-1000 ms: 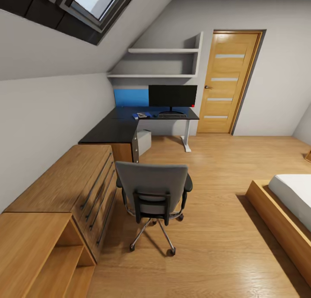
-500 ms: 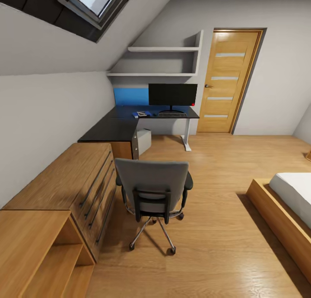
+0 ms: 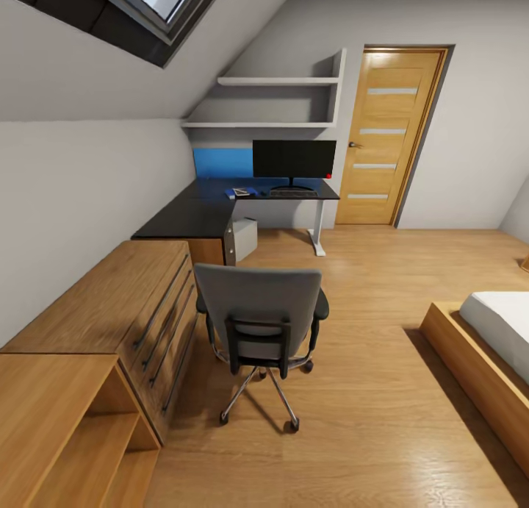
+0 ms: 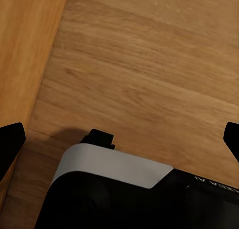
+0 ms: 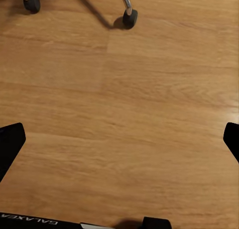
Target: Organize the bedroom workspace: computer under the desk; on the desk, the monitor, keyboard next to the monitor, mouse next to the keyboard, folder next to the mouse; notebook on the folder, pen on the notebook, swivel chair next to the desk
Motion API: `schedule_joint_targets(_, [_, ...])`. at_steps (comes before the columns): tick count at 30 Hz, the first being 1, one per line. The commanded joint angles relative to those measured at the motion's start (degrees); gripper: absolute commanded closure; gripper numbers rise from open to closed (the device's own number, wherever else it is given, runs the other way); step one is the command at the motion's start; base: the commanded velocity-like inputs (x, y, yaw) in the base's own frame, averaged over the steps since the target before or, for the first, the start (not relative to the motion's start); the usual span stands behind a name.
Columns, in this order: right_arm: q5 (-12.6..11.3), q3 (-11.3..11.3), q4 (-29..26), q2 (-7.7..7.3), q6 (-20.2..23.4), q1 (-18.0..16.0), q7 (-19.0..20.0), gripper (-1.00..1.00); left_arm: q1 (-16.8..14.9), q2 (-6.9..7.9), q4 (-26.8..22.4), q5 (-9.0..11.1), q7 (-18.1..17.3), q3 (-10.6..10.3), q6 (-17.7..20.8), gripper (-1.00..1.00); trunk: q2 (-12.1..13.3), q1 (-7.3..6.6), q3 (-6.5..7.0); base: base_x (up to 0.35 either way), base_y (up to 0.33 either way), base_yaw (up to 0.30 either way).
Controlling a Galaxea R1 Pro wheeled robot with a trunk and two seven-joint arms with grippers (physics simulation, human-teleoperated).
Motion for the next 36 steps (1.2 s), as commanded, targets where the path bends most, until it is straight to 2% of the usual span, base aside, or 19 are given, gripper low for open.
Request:
schedule_joint_targets(1, [0.0, 0.4, 0.0, -0.01, -0.1, 0.0, -0.5, -1.0, 0.0, 0.02, 0.0, 0.4, 0.4, -0.5, -0.2, -1.0, -0.4, 0.22, -0.24, 0.0, 0.0, 0.0])
schedule_joint_targets(18, [0.0, 0.4, -1.1, -0.32, -0.7, -0.1, -0.5, -1.0, 0.0, -0.36, -0.2, 0.3, 0.5, -0.5, -0.6, -1.0, -7.3, 3.96, -3.29, 0.0, 0.0, 0.0])
schedule_joint_targets(21, [-0.2, 0.3, -2.4, -0.4, -0.5, -0.9, -0.8, -1.0, -0.1, -0.3, -1.5, 0.3, 0.5, -0.4, -0.7, -1.0, -8.5, 4.62, -3.83, 0.0, 0.0, 0.0])
schedule_joint_targets(25, [-0.5, 0.2, -3.4, -0.3, -0.2, -4.2, -3.5, -1.0, -1.2, -0.2, -5.3, 0.3, 0.8, -0.3, -0.8, -1.0, -10.1, 5.5, -4.55, 0.0, 0.0, 0.0])
schedule_joint_targets(27, [-0.5, 0.1, -3.5, -0.2, 0.1, -5.8, -4.9, -1.0, -2.3, -0.22, -6.3, 0.4, 1.3, -0.2, -0.7, -1.0, -10.9, 5.93, -4.91, 0.0, 0.0, 0.0])
schedule_joint_targets(28, [-0.6, 0.0, -3.5, -0.06, 2.5, -10.0, -6.4, -1.0, -6.3, -0.19, -7.0, 0.4, 3.4, -0.1, -0.4, -1.0, -11.3, 6.15, -5.09, 0.0, 0.0, 0.0])
schedule_joint_targets(32, [-0.6, -0.1, -3.5, -0.03, 7.0, -15.2, -6.9, -1.0, -11.6, -0.2, -7.1, 0.6, 5.0, -0.1, 1.3, -1.0, -12.9, 7.03, -5.8, 0.0, 0.0, 0.0])
schedule_joint_targets(34, [-0.8, -0.1, -3.5, -0.02, 8.3, -16.9, -7.0, -1.0, -13.4, -0.21, -7.1, 0.6, 5.3, -0.1, 3.4, -1.0, -13.7, 7.47, -6.16, 0.0, 0.0, 0.0])
schedule_joint_targets(36, [-2.0, -0.1, -3.4, -0.02, 9.5, -19.3, -7.0, -1.0, -16.3, -0.23, -7.1, 0.6, 5.4, -0.1, 7.3, -1.0, -14.5, 7.91, -6.52, 0.0, 0.0, 0.0])
